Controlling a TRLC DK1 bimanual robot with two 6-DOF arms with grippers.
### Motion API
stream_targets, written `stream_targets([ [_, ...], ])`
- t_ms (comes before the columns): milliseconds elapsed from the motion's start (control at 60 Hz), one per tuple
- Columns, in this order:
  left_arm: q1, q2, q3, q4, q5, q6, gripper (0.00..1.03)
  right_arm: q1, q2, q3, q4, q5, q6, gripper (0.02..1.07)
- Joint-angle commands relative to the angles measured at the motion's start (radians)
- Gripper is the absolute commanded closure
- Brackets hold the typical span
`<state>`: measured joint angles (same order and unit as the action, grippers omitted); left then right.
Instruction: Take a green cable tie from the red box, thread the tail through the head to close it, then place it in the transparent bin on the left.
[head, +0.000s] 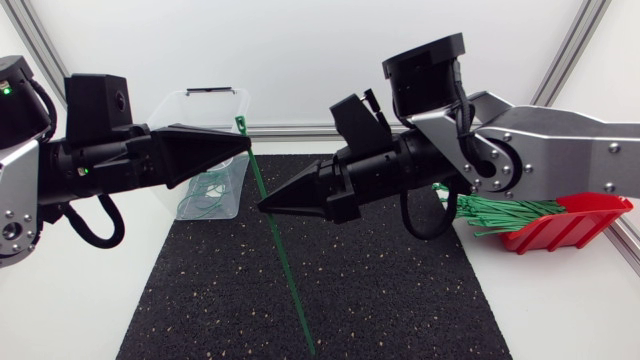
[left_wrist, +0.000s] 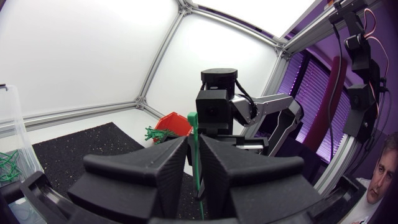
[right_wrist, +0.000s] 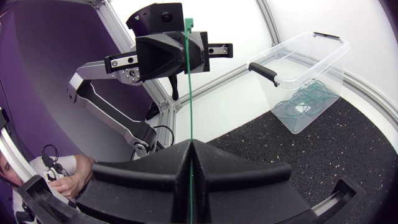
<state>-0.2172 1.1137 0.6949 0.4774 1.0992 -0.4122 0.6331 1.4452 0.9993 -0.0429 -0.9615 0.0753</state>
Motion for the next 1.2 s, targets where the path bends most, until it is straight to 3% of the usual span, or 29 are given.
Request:
stream_targets([
  [0, 0.004, 0.006, 0.026, 0.018, 0.008, -0.020, 0.93, 0.002, -0.002, -0.024, 0.015, -0.003, 0.020, 1.01],
  [483, -0.001, 0.005, 0.023, 0.023, 0.008, -0.022, 1.00, 0.014, 0.007, -0.022, 0.018, -0.003, 0.023, 1.01],
  [1083, -0.004, 0.000, 0.015, 0.024, 0.008, -0.019, 1.00, 0.037, 0.037, -0.002, 0.003, 0.020, 0.023, 1.01],
  [1150, -0.002, -0.005, 0.014, 0.024, 0.008, -0.020, 1.00, 0.028, 0.029, -0.001, 0.000, 0.033, 0.020, 1.00],
  [1183, 0.001, -0.005, 0.014, 0.024, 0.008, -0.020, 1.00, 0.022, 0.024, 0.001, -0.005, 0.033, 0.018, 0.94],
])
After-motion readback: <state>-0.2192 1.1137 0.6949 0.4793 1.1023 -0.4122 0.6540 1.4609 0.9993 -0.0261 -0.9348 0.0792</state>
